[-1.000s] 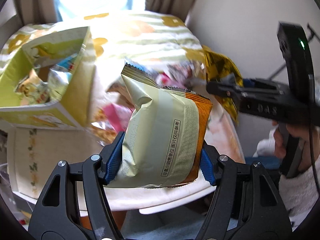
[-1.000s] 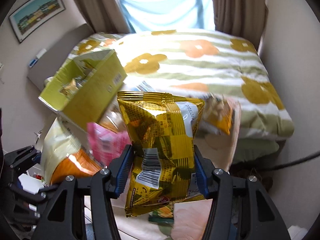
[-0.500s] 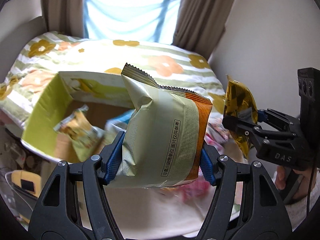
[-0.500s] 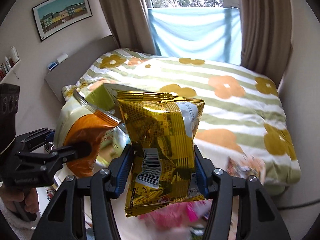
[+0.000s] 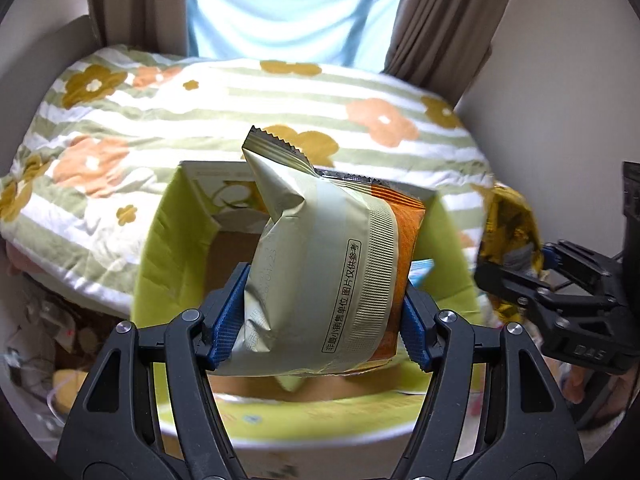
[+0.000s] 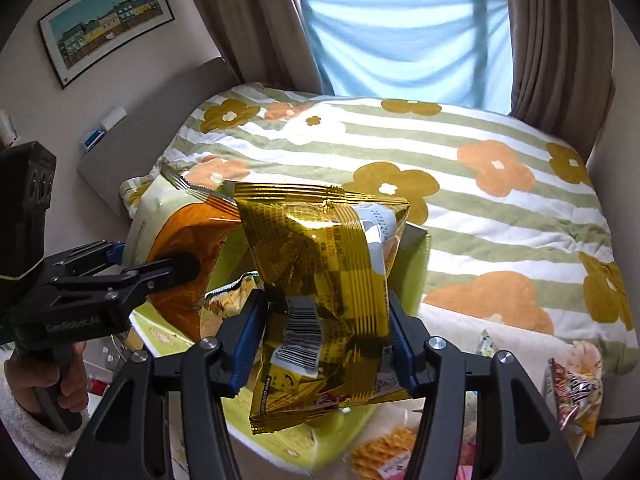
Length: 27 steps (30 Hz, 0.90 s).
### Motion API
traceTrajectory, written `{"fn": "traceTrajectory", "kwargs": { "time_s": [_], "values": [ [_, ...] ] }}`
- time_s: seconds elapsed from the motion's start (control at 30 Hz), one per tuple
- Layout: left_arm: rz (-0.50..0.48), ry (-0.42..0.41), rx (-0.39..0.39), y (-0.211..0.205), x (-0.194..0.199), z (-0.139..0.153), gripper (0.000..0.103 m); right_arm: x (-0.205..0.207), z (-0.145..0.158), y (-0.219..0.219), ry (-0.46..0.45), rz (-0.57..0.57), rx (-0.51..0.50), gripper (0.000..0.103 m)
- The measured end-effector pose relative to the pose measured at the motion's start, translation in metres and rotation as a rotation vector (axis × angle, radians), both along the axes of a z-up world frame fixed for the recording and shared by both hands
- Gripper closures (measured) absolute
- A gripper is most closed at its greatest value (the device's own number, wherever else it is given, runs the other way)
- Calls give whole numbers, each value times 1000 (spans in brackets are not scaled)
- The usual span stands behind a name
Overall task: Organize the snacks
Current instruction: 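Carry both bags over the yellow box and open both grippers to drop them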
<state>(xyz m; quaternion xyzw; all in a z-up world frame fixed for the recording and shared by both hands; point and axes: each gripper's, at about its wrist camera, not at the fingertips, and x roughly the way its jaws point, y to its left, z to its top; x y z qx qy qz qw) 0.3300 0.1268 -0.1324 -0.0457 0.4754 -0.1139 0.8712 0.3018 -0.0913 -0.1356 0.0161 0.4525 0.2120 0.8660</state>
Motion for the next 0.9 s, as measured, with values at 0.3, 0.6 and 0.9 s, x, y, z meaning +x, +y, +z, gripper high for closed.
{"fn": "traceTrajectory", "kwargs": {
  "time_s": [0.3, 0.6, 0.9],
  "values": [
    [-41, 57, 101, 17, 30, -41, 0, 16, -28, 18, 96, -67, -25, 50],
    [25, 131, 45, 42, 7, -59, 0, 25, -39, 36, 133, -17, -34, 50],
    [60, 112, 76, 50, -15, -54, 0, 23, -40, 52, 74, -20, -68, 9]
  ]
}}
